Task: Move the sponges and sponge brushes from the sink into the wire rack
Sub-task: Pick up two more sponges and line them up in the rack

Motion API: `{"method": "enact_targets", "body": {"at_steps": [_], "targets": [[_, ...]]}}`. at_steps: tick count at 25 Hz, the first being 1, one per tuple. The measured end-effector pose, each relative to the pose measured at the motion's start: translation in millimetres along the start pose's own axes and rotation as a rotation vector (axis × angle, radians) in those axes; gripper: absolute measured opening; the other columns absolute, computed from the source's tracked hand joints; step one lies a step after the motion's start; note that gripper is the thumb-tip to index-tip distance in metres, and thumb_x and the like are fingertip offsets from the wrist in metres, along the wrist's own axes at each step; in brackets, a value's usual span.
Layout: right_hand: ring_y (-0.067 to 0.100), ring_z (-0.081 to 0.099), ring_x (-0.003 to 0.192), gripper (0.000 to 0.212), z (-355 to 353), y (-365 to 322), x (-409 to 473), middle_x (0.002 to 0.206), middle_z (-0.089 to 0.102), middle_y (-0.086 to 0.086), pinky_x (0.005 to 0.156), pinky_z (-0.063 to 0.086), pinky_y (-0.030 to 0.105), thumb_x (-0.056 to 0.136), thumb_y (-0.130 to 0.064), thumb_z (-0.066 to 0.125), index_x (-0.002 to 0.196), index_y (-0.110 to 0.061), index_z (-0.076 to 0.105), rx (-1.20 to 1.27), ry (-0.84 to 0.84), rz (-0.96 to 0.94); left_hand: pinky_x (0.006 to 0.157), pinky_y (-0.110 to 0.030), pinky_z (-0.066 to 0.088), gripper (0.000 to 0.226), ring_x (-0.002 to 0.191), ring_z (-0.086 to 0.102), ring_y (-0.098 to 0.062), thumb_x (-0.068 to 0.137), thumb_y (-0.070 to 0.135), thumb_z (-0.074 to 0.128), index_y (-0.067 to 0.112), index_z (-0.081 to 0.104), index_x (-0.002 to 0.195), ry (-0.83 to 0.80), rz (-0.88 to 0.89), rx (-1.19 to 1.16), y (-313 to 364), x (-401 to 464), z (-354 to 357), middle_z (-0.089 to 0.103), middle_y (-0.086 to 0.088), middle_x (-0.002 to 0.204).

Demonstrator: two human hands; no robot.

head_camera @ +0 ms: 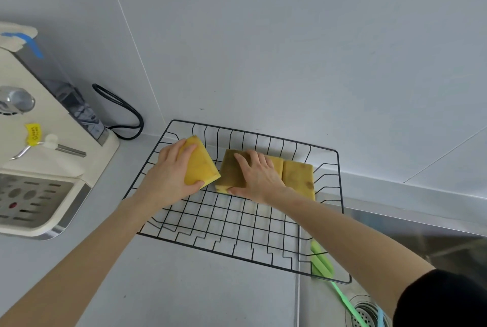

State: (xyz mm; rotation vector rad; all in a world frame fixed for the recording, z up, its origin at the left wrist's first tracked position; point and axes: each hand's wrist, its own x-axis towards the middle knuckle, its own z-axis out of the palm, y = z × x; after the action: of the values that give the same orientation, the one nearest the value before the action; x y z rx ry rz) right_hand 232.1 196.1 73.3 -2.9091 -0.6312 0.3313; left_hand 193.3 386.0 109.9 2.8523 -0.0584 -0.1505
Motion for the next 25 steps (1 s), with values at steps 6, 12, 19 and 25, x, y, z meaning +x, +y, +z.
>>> {"method": "enact_targets", "body": {"at_steps": [6,12,19,25], "targets": [[0.033,0.018,0.141,0.084,8,2,0,0.153,0.018,0.017,0.118,0.016,0.042,0.084,-0.049,0.057,0.147,-0.014,0.014,0.022,0.024,-0.013,0.108,-0.045,0.033,0.088,0.142,0.008,-0.027,0.079,0.034,0.065,0.017,0.008,0.144,-0.168,0.092,0.130,-2,27,-4,0.007,-0.004,0.155],[0.033,0.012,0.144,0.084,14,4,0,0.155,0.012,0.016,0.120,0.010,0.042,0.084,-0.047,0.057,0.148,-0.015,0.012,0.080,0.011,-0.022,0.111,-0.041,0.031,0.092,0.142,0.002,-0.022,0.077,0.032,0.063,0.018,0.003,0.145,-0.305,0.189,0.256,-13,44,-8,0.004,0.001,0.156],[0.033,0.011,0.144,0.084,15,5,3,0.154,0.012,0.017,0.120,0.007,0.042,0.085,-0.046,0.058,0.148,-0.015,0.011,0.086,0.005,-0.026,0.112,-0.039,0.031,0.092,0.142,-0.001,-0.020,0.076,0.029,0.062,0.020,0.002,0.145,-0.354,0.238,0.252,-14,51,5,0.003,0.003,0.156],[0.032,0.008,0.145,0.084,17,6,2,0.155,0.010,0.018,0.120,0.004,0.041,0.086,-0.044,0.056,0.148,-0.013,0.010,0.079,0.016,-0.043,0.116,-0.034,0.021,0.090,0.144,-0.010,-0.020,0.078,0.028,0.060,0.017,0.000,0.145,-0.336,0.276,0.225,-10,56,25,-0.005,0.004,0.157]]}}
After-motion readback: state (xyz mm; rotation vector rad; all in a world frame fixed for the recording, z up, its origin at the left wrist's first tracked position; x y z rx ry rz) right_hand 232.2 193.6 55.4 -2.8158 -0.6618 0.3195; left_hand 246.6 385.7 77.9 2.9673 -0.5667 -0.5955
